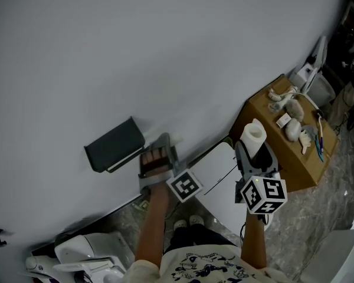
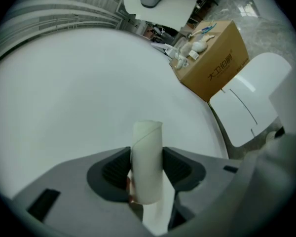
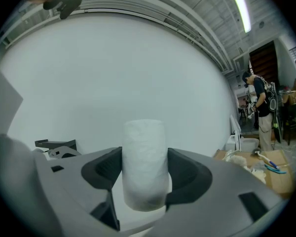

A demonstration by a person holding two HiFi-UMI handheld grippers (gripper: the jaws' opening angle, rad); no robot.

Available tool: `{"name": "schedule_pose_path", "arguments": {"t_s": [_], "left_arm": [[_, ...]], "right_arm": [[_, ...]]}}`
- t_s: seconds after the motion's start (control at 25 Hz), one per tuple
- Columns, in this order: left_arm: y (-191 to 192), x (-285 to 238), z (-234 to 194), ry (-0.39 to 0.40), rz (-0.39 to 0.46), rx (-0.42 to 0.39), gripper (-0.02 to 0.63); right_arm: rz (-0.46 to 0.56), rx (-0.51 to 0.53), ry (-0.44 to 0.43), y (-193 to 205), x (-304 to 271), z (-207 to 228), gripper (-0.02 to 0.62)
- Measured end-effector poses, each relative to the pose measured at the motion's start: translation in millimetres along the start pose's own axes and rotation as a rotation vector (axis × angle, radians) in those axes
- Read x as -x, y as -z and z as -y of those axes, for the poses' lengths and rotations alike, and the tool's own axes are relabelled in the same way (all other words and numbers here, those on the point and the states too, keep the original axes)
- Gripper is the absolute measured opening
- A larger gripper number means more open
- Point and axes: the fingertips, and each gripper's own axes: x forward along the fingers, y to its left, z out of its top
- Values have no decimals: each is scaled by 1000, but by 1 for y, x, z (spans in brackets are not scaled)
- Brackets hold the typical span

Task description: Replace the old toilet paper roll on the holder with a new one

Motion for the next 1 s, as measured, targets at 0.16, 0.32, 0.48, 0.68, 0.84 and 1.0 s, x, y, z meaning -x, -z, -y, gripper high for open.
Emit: {"name": "schedule_pose_path", "arguments": {"t_s": [0.16,0.32,0.48,0.68,0.84,1.0], "left_arm": [[-19,4,-3,23,90,147,202],[-27,18,-14,34,199,326,202],[-31,38,-30,60,323,554,202],[-24,74,-58,156,533,893,202],[-7,104,-86,155,665,1047,202],[20,123,-98,108,687,1097,202]], "right_arm": [[0,0,11,-1,0,8,293],[8,2,0,-3,1,6,293],[15,6,-25,-6,0,1,293],[23,7,-72,-9,-1,-18,293],[22,10,-120,-8,-3,-40,293],[24,8,-167,-8,-2,-63,293]]}}
